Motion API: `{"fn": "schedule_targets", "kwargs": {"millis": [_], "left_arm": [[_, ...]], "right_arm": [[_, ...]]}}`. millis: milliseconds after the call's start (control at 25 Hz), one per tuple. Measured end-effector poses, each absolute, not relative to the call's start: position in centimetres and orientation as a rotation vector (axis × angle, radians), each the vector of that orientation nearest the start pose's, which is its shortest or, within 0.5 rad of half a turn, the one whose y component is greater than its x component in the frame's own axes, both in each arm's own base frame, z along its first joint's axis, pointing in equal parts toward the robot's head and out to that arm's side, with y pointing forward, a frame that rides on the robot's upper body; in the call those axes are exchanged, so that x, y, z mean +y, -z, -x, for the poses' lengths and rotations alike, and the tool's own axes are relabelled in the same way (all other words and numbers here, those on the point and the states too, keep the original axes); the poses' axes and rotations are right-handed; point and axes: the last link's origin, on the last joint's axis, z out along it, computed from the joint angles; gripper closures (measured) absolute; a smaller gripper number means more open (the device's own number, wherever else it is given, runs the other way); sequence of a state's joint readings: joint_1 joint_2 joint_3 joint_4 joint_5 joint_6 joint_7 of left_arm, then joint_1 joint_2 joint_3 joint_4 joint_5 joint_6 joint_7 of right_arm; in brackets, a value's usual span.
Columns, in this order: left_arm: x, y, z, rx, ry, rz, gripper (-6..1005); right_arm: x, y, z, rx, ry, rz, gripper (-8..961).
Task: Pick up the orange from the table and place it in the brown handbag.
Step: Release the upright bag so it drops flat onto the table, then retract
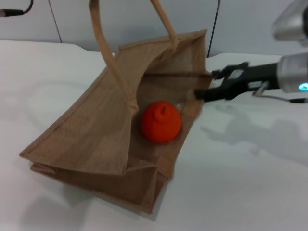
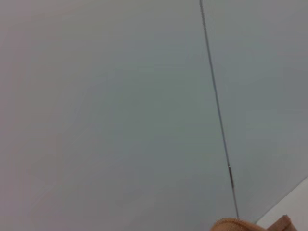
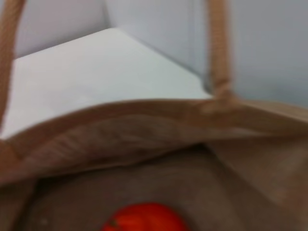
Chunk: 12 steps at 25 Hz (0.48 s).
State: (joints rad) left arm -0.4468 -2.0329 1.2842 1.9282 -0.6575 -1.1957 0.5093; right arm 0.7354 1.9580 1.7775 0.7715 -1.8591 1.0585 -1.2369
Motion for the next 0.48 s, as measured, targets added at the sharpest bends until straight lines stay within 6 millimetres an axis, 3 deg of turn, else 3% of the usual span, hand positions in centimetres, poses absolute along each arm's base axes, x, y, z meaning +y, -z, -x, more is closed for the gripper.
{"fn": "schedule_targets", "kwargs": {"millis": [240,360,480], "left_arm": [[36.8,-12.4,9.1,-0.451,0.248,2.16,819],[37.0,-11.8,9.5,-0.462,0.228,2.175,800],[37.2,-11.4,9.8,-0.471,0.217,2.187,694]], "right_arm": [[42.0,-2.8,-19.2,0.636,-0.252,2.581,56],[42.1,-4.1,-19.5,0.646,-0.247,2.542,55],[42.0,-4.5,-19.6,0.655,-0.262,2.522,55]]}}
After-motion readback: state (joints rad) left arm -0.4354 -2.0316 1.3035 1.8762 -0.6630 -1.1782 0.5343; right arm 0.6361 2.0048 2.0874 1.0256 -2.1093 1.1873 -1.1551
